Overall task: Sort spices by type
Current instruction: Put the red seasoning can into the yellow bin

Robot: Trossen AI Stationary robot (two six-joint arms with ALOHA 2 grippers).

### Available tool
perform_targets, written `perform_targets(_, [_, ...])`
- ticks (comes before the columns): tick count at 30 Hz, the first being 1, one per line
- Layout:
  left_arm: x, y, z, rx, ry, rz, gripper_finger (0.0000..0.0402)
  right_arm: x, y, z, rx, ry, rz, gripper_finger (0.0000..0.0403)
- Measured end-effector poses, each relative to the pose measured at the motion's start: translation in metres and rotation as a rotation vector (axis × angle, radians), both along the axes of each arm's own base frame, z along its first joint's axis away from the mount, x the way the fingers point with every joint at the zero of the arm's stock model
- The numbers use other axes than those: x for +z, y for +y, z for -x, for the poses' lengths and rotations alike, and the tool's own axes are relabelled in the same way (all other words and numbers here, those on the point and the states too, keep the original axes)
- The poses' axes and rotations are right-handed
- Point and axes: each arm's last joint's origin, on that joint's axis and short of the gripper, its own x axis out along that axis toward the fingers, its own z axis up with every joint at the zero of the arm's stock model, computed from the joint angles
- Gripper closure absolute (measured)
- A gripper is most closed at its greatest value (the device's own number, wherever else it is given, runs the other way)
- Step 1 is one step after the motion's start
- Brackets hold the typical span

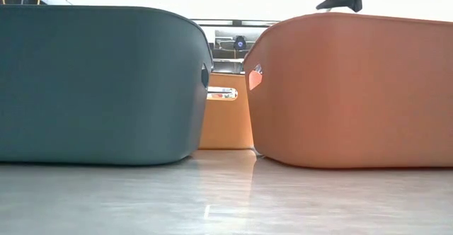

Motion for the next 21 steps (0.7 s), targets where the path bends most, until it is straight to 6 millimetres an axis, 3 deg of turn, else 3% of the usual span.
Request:
perform_targets(7, [-0.002, -0.013, 0.009, -0.006, -0.123, 0.004, 0.0069, -0.002, 0.001, 0.001, 0.006, 0.027, -0.003, 0.0084])
perform_targets(21, [-0.002, -0.014, 0.013, 0.062, -0.100, 0.009, 0.0069, -0.006, 0.001, 0.002, 0.006, 0.060, -0.021, 0.0084])
